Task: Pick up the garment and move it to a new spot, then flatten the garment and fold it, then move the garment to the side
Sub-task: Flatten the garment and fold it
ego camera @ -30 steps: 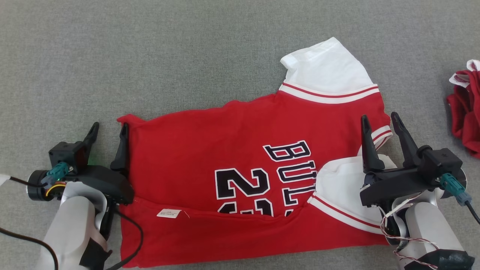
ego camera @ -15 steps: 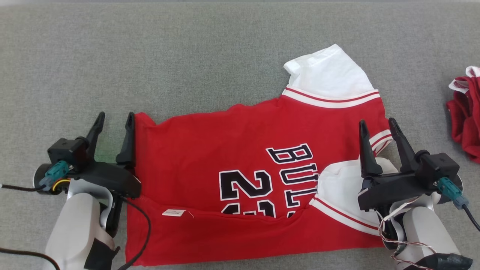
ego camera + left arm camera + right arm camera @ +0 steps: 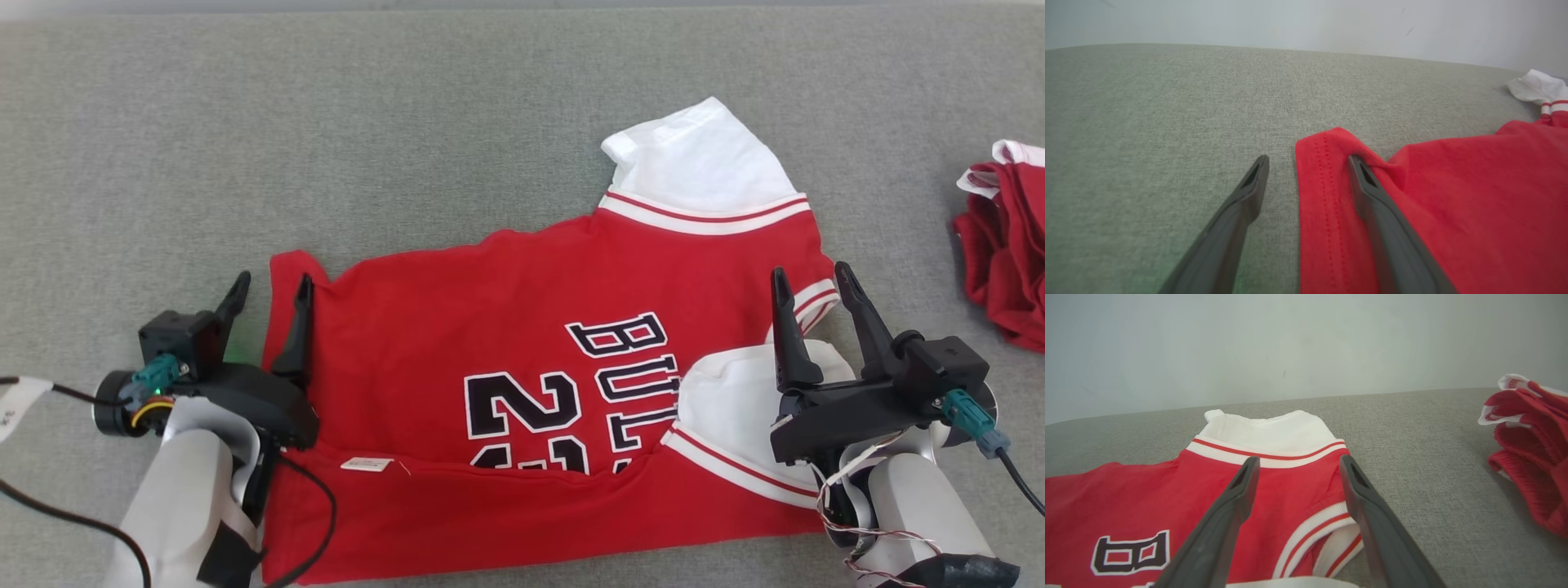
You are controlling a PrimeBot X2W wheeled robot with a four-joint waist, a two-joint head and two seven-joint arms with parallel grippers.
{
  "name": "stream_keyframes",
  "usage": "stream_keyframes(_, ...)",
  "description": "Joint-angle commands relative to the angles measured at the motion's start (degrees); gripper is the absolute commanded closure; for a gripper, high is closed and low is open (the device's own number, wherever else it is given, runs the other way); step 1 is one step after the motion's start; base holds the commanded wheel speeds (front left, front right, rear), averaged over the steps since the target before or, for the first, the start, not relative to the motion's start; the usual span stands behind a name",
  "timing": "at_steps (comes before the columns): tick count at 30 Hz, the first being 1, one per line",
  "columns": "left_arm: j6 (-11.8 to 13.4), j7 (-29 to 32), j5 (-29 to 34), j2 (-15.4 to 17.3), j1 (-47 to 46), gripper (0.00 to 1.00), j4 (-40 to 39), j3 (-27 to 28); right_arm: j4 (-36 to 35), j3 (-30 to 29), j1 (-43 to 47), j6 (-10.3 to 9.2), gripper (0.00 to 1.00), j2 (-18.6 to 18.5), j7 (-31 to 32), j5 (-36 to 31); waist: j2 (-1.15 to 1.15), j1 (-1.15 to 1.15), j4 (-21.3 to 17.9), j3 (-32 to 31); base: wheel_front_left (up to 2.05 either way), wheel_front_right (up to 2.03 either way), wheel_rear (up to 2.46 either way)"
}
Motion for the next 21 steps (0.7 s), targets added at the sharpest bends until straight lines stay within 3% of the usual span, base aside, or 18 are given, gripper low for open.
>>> stream_keyframes(1,0.31,-0.06,0.48,0.38,-0.92,0.0,0.91,0.1,-0.27,0.18,-0.58,-0.07,0.0,-0.18,0.02,0.54,-0.01,0.0,-0.51,0.35,0.0,0.0,0.0)
stream_keyframes(8,-0.09,-0.05,0.41,0.44,-2.99,0.0,4.18,-0.44,-1.18,-0.43,-0.75,-0.07,0.0,-0.59,0.01,0.56,-0.01,0.0,-0.89,0.69,0.0,0.0,0.0)
stream_keyframes(9,-0.18,-0.05,0.4,0.42,-3.13,0.16,4.34,-0.57,-1.34,-0.47,-0.99,-0.07,0.0,-0.71,0.02,0.61,-0.01,0.0,-0.84,0.72,0.0,0.0,0.0)
stream_keyframes(10,-0.27,-0.05,0.3,0.36,-3.17,0.51,4.54,-0.7,-1.51,-0.44,-1.16,-0.07,0.0,-0.8,0.02,0.57,-0.01,0.0,-0.76,0.72,0.0,0.0,0.0)
stream_keyframes(11,-0.39,-0.05,0.4,0.3,-3.26,0.62,4.69,-1.06,-1.73,-0.33,-1.23,-0.06,0.0,-0.98,0.01,0.45,-0.01,0.0,-0.66,0.73,0.0,0.0,0.0)
stream_keyframes(12,-0.39,-0.05,0.4,0.23,-3.38,0.98,4.54,-1.29,-1.73,-0.31,-1.33,-0.07,0.0,-1.15,0.02,0.49,-0.01,0.0,-0.53,0.75,0.0,0.0,0.0)
stream_keyframes(21,-0.69,-0.05,-0.07,-0.41,-1.04,1.0,-2.84,-1.63,0.82,-1.46,-4.57,-0.07,0.0,-3.73,0.02,3.57,-0.01,0.0,1.52,0.76,0.0,0.0,0.0)
